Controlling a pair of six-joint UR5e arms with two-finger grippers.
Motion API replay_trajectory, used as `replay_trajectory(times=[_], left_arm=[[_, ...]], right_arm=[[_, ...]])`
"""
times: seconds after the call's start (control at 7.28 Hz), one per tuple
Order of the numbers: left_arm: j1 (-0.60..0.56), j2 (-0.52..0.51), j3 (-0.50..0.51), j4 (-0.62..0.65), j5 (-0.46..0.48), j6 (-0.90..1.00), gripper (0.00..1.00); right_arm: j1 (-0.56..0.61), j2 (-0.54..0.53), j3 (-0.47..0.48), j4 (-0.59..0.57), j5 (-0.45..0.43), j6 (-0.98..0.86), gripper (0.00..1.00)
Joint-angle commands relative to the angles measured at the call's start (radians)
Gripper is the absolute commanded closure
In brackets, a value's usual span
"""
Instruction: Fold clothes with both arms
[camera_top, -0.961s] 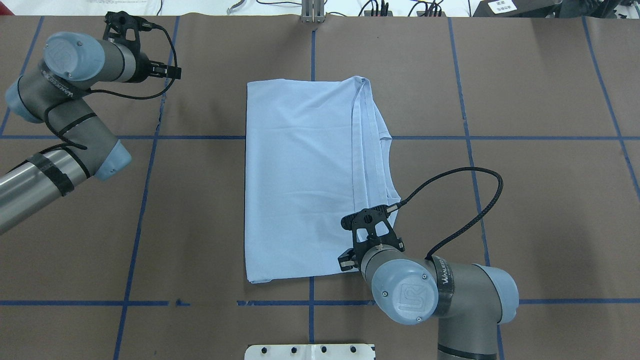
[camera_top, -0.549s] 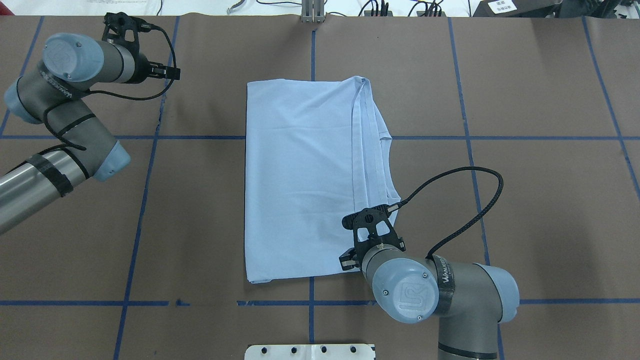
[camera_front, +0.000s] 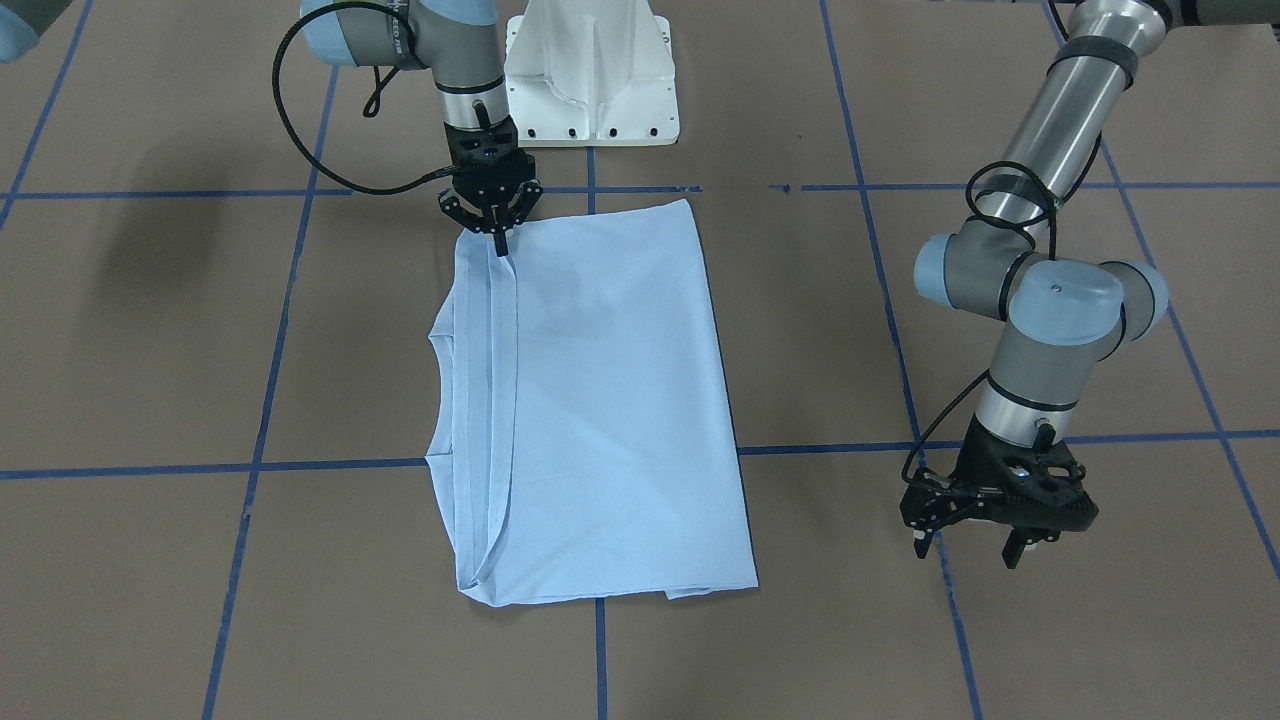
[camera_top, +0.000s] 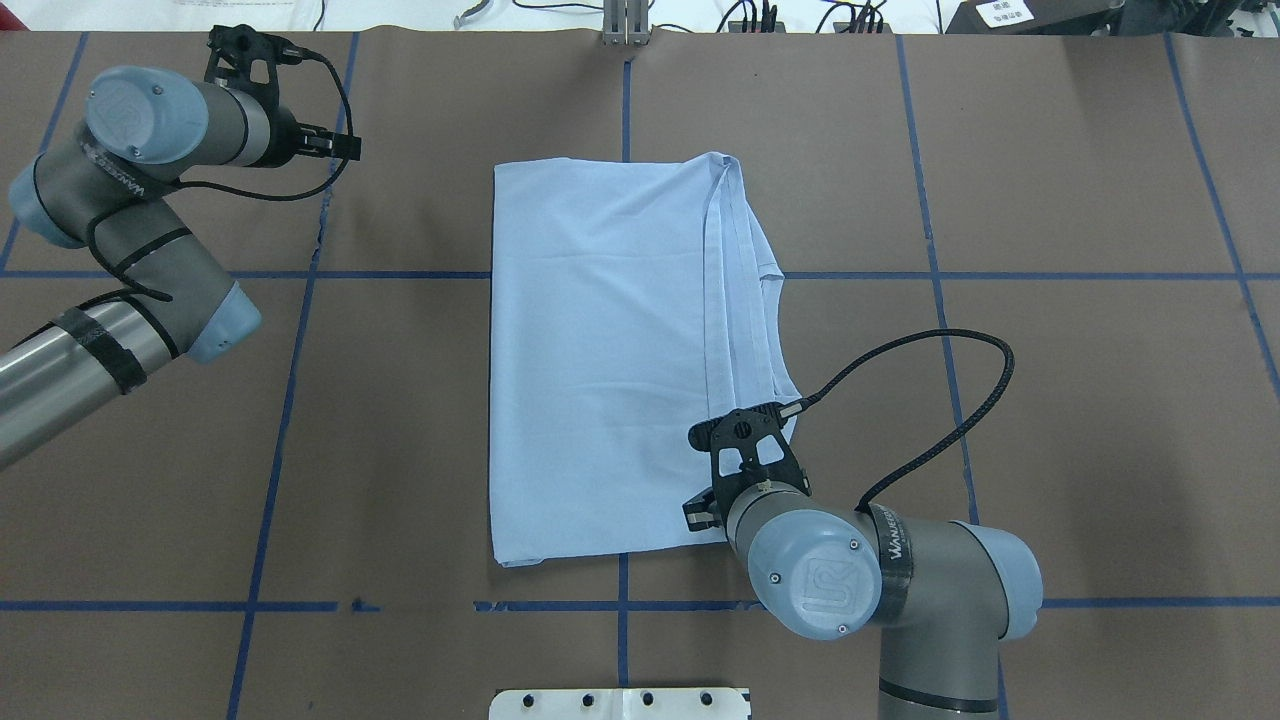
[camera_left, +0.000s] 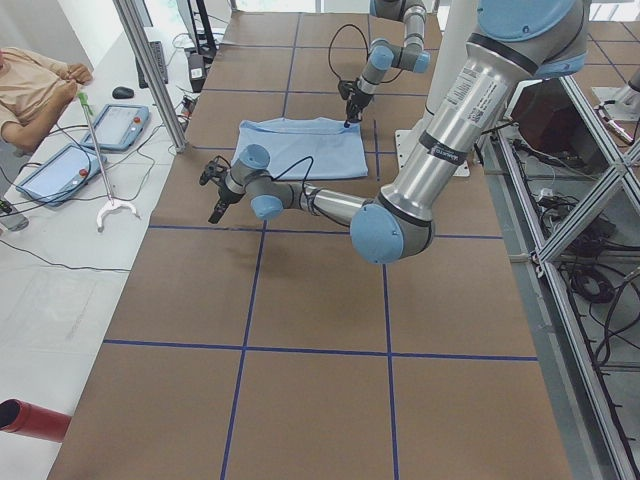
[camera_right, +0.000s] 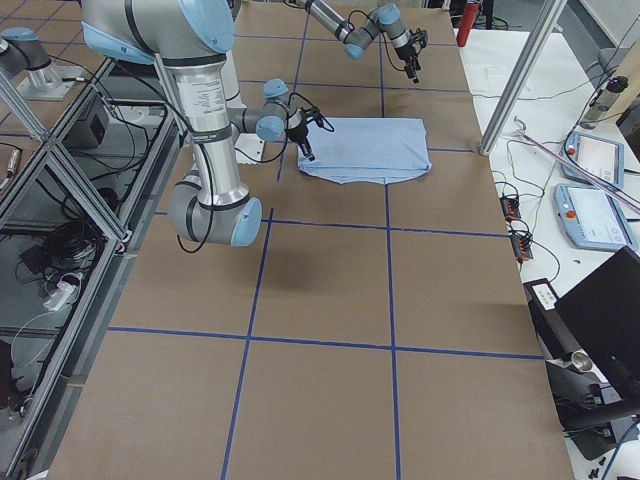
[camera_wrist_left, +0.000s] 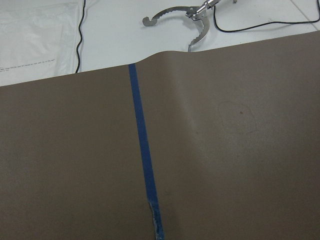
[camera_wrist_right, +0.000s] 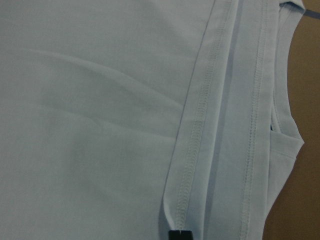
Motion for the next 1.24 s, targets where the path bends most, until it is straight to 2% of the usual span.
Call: replay_trajectory(times=[0.0, 0.27, 0.55, 0.69, 0.82, 0.96, 1.1], left_arm=[[0.001, 0.000, -0.001, 0.000, 0.000, 0.000, 0.00], [0.002, 0.002, 0.001, 0.000, 0.000, 0.000, 0.00], [0.002, 0.002, 0.001, 0.000, 0.000, 0.000, 0.00], [0.004, 0.002, 0.001, 0.000, 0.000, 0.000, 0.00], [0.004, 0.002, 0.001, 0.000, 0.000, 0.000, 0.00], [0.004, 0.002, -0.001, 0.000, 0.000, 0.000, 0.00], [0.004, 0.002, -0.006, 0.000, 0.000, 0.002, 0.00]], right_arm=[[0.018, -0.050, 0.036, 0.001, 0.001, 0.073, 1.00], [0.015, -0.142, 0.083, 0.005, -0.002, 0.240, 1.00], [-0.003, -0.161, 0.094, 0.005, -0.012, 0.333, 1.00], [-0.014, -0.159, 0.087, 0.005, -0.017, 0.333, 0.84], [-0.026, -0.155, 0.071, 0.004, -0.022, 0.333, 0.26], [-0.025, -0.150, 0.073, 0.005, -0.032, 0.328, 0.00], [-0.007, -0.146, 0.085, 0.011, -0.025, 0.316, 0.00]])
